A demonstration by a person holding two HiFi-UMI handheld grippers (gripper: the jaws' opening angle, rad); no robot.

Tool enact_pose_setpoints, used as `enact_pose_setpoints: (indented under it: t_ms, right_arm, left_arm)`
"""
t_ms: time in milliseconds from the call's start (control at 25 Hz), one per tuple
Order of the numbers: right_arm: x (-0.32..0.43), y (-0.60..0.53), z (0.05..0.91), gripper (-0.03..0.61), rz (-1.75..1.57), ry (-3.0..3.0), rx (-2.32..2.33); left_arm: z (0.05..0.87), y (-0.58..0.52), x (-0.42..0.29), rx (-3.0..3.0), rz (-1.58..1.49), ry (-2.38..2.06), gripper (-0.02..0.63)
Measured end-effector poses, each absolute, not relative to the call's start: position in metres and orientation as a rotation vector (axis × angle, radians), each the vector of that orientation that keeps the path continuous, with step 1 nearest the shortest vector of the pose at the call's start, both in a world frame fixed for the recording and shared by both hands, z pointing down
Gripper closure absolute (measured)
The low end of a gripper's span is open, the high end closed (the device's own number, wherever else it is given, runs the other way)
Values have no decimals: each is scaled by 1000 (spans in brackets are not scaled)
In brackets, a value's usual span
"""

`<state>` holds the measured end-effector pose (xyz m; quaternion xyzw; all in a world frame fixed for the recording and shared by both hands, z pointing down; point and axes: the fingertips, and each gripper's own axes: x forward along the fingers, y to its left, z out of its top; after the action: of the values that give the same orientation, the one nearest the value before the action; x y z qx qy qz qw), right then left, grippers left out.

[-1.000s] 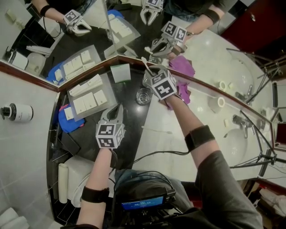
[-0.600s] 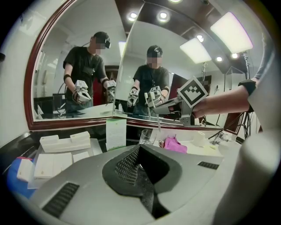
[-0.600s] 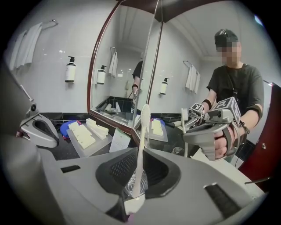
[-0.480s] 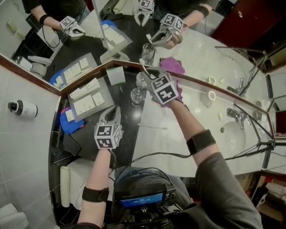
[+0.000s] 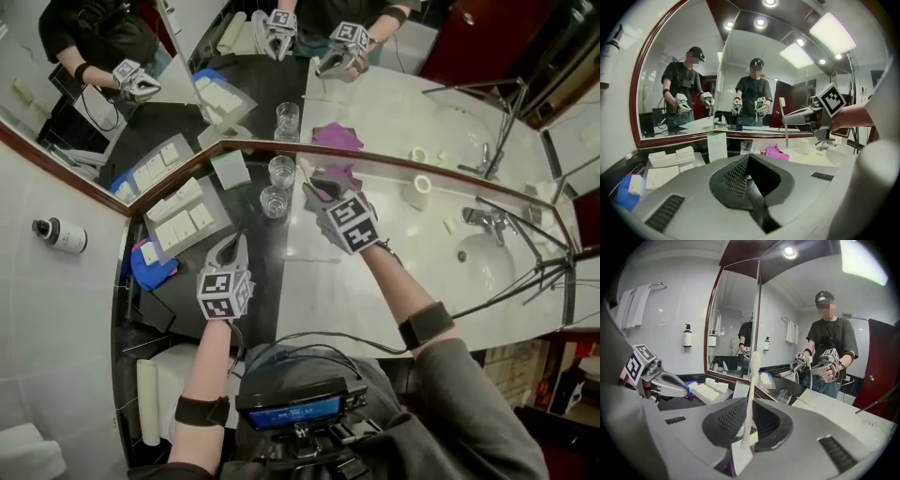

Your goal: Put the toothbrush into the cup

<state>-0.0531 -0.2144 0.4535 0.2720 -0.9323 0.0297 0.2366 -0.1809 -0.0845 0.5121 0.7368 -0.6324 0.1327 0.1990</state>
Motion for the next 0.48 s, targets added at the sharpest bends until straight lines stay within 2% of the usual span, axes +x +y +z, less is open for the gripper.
enact_pose_setpoints:
  t_ms: [480]
  right_arm:
    - [15, -146, 479, 518, 397, -2577, 931]
  left_arm:
    - [511, -59, -152, 2098, 419, -1702, 614]
